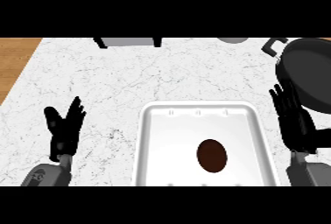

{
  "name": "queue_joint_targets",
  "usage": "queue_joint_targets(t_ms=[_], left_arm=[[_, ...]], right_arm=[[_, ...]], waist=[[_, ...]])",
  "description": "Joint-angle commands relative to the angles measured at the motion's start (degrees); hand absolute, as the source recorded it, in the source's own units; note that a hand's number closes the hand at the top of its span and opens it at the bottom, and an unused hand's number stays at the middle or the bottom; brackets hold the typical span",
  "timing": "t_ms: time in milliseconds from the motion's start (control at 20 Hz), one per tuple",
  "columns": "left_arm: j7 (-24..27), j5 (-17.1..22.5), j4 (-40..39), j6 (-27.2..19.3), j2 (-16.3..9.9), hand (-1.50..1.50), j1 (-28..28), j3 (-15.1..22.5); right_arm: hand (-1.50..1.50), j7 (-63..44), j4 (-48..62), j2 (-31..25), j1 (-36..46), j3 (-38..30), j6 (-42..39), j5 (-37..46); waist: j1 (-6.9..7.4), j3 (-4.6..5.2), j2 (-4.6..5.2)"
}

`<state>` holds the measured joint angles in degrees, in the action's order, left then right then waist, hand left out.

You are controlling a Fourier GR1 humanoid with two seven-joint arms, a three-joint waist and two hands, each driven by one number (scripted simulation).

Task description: Pick the cupcake from the tray and place it in the pot

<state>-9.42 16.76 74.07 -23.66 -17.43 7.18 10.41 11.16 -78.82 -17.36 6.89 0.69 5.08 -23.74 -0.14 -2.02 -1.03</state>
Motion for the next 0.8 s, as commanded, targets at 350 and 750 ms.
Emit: queue_joint_targets(t_ms=[350,750], left_arm=[[3.6,-0.9,10.0,3.6,-3.7,0.00,9.5,-1.3],[0.9,-1.0,16.8,4.4,-6.0,0.00,6.0,-4.3]], right_arm=[[1.50,8.1,0.9,-17.6,13.6,10.7,-10.3,23.8],[-1.50,35.6,21.2,-9.3,18.4,7.3,-19.9,20.6]], waist=[[4.07,2.25,1.24],[1.25,1.95,1.19]])
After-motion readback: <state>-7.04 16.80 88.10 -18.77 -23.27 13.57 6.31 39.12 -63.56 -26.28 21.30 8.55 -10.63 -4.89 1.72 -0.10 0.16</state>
